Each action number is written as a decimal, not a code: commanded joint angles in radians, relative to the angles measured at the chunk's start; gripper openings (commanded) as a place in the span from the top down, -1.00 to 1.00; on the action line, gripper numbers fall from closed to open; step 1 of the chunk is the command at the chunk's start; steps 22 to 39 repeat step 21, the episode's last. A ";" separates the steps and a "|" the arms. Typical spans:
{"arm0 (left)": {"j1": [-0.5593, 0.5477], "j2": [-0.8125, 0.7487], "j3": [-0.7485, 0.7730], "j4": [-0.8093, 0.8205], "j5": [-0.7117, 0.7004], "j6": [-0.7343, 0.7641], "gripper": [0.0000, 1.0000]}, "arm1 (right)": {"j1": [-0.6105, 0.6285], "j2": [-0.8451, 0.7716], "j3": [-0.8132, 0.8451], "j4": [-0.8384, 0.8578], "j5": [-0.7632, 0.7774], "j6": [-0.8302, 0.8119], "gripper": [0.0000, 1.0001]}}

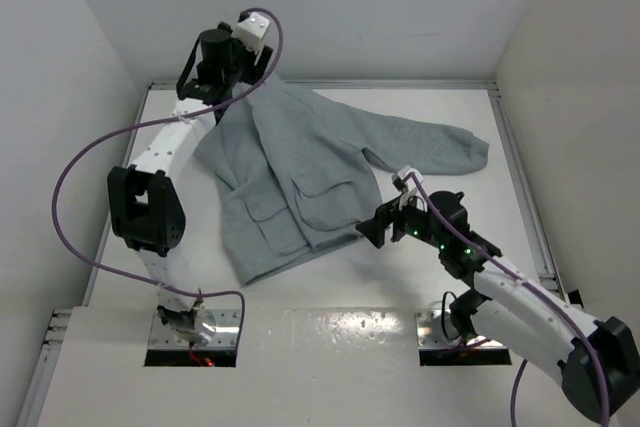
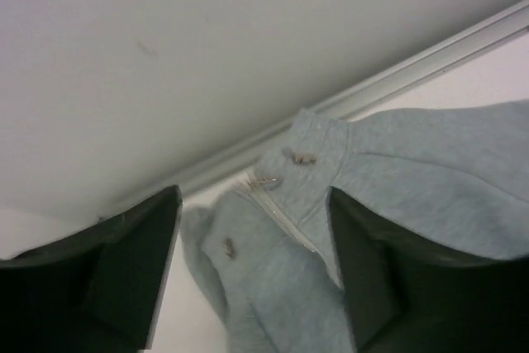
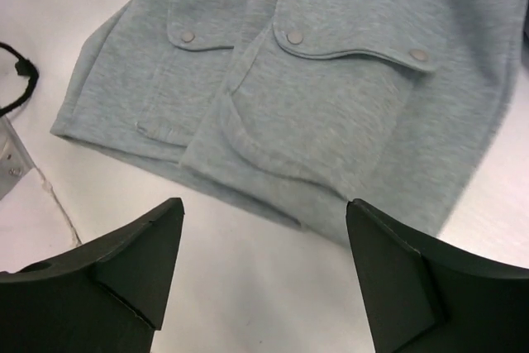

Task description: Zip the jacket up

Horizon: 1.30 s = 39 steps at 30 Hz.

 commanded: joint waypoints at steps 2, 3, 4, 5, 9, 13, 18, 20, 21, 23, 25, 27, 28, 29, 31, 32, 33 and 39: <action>-0.022 -0.074 0.120 -0.096 0.033 -0.034 -0.99 | -0.057 -0.029 0.110 -0.064 -0.001 -0.072 -0.67; -0.035 -0.074 0.143 -0.174 0.049 -0.049 -0.99 | -0.068 -0.036 0.162 -0.086 -0.001 -0.075 -0.70; -0.035 -0.083 0.183 -0.206 0.037 -0.072 -0.99 | -0.097 -0.041 0.183 -0.115 -0.007 -0.097 -0.72; -0.046 -0.083 0.201 -0.243 0.037 -0.120 -0.99 | -0.126 -0.044 0.226 -0.211 -0.015 -0.106 -0.76; -0.066 -0.117 0.240 -0.453 0.027 -0.236 -0.99 | -0.249 -0.034 0.372 -0.445 -0.086 -0.175 -0.83; -0.066 -0.204 0.127 -0.553 0.001 -0.344 -0.99 | -0.529 0.009 0.512 -0.655 -0.254 -0.221 -1.00; -0.066 -0.354 -0.109 -0.543 -0.036 -0.376 -0.99 | -0.848 0.063 0.530 -0.753 -0.395 -0.363 -1.00; -0.066 -0.411 -0.162 -0.532 -0.047 -0.376 -0.99 | -0.885 0.089 0.539 -0.781 -0.410 -0.393 -1.00; -0.066 -0.426 -0.194 -0.532 -0.047 -0.376 -0.99 | -0.943 0.097 0.540 -0.783 -0.420 -0.399 -1.00; -0.066 -0.426 -0.194 -0.532 -0.047 -0.376 -0.99 | -0.943 0.097 0.540 -0.783 -0.420 -0.399 -1.00; -0.066 -0.426 -0.194 -0.532 -0.047 -0.376 -0.99 | -0.943 0.097 0.540 -0.783 -0.420 -0.399 -1.00; -0.066 -0.426 -0.194 -0.532 -0.047 -0.376 -0.99 | -0.943 0.097 0.540 -0.783 -0.420 -0.399 -1.00; -0.066 -0.426 -0.194 -0.532 -0.047 -0.376 -0.99 | -0.943 0.097 0.540 -0.783 -0.420 -0.399 -1.00; -0.066 -0.426 -0.194 -0.532 -0.047 -0.376 -0.99 | -0.943 0.097 0.540 -0.783 -0.420 -0.399 -1.00; -0.066 -0.426 -0.194 -0.532 -0.047 -0.376 -0.99 | -0.943 0.097 0.540 -0.783 -0.420 -0.399 -1.00; -0.066 -0.426 -0.194 -0.532 -0.047 -0.376 -0.99 | -0.943 0.097 0.540 -0.783 -0.420 -0.399 -1.00; -0.066 -0.426 -0.194 -0.532 -0.047 -0.376 -0.99 | -0.943 0.097 0.540 -0.783 -0.420 -0.399 -1.00; -0.066 -0.426 -0.194 -0.532 -0.047 -0.376 -0.99 | -0.943 0.097 0.540 -0.783 -0.420 -0.399 -1.00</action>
